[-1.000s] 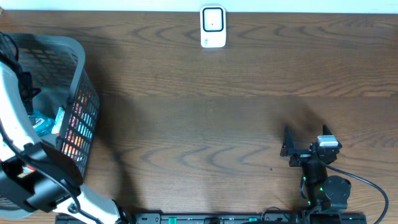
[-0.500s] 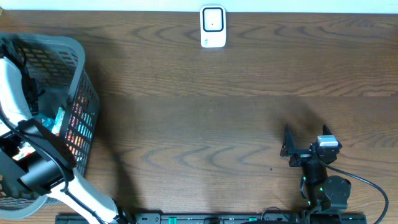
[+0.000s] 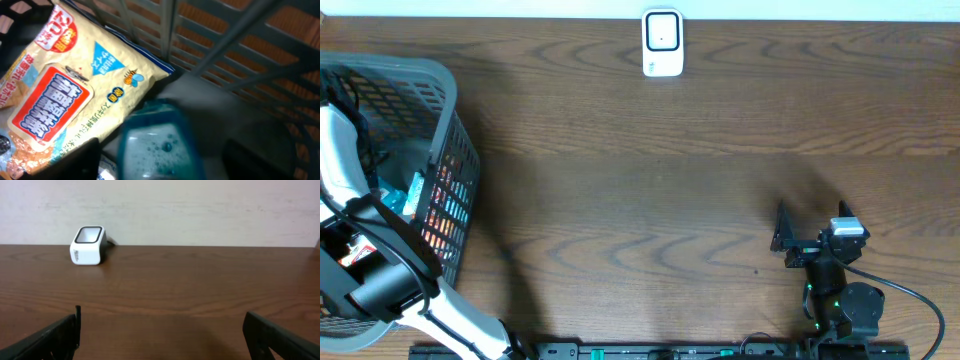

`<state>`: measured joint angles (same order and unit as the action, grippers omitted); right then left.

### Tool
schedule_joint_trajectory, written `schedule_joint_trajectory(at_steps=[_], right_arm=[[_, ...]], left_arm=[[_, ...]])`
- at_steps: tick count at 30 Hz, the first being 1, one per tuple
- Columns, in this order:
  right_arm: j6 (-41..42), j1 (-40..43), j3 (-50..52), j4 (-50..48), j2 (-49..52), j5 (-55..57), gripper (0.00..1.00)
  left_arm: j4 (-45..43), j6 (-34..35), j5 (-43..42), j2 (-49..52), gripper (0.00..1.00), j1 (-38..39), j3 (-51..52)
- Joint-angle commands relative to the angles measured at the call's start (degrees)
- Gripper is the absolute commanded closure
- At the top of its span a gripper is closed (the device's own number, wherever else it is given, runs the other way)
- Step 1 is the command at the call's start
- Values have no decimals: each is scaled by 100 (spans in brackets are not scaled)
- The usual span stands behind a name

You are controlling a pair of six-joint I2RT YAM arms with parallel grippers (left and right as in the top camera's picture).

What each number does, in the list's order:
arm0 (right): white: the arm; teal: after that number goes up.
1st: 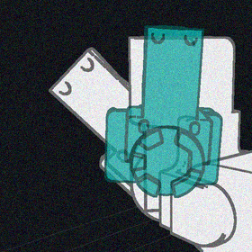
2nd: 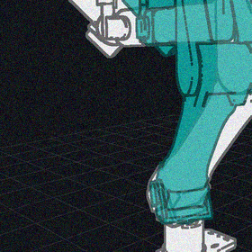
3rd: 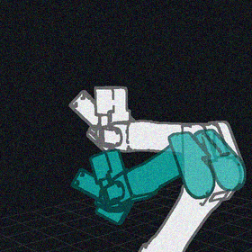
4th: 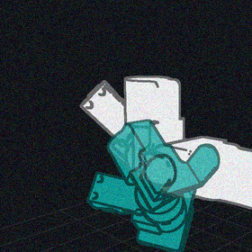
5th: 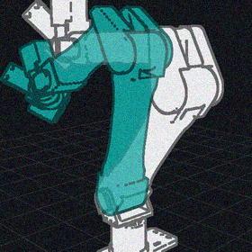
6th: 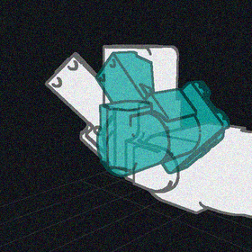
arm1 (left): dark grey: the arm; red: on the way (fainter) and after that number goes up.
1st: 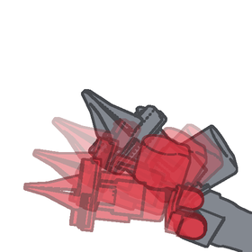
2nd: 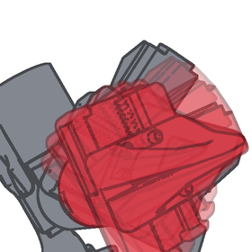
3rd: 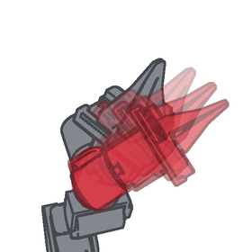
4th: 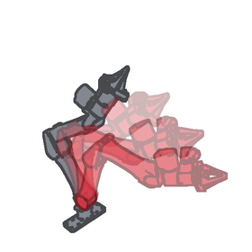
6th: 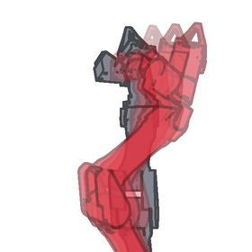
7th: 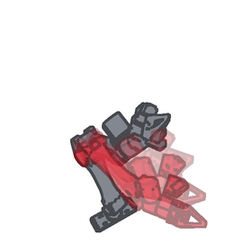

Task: Scan the item barcode
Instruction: 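Reach left gripper into basket and grasp blue mouthwash bottle, then lift bottle out and hold it under the white scanner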

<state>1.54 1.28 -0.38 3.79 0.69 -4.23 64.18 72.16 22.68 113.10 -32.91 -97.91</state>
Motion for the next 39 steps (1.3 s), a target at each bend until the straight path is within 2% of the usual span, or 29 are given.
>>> schedule_joint_trajectory(at_steps=[1, 3, 10, 23, 29, 33, 36, 39], right_arm=[[79, -48, 7, 20, -31, 26, 1], [79, -48, 7, 22, -31, 26, 1], [79, -48, 7, 20, -31, 26, 1], [79, -48, 7, 20, -31, 26, 1], [79, -46, 7, 20, -31, 26, 1], [79, -48, 7, 20, -31, 26, 1], [79, -48, 7, 20, -31, 26, 1], [79, -46, 7, 20, -31, 26, 1]], left_arm=[[-96, -555, -201, 251, 42, -20, 278], [-149, -863, -203, 203, 51, -20, 238], [-177, -1574, -205, -330, 64, -20, -37], [-518, -1580, -494, -2531, 64, -17, -37], [-651, -1582, -1615, -3733, 64, -13, -37], [-918, -1766, -3174, -4422, 64, 74, -37], [-1099, -2020, -3869, -4701, 64, 389, -37], [-1064, -2426, -4019, -4841, 64, 1078, -37]])
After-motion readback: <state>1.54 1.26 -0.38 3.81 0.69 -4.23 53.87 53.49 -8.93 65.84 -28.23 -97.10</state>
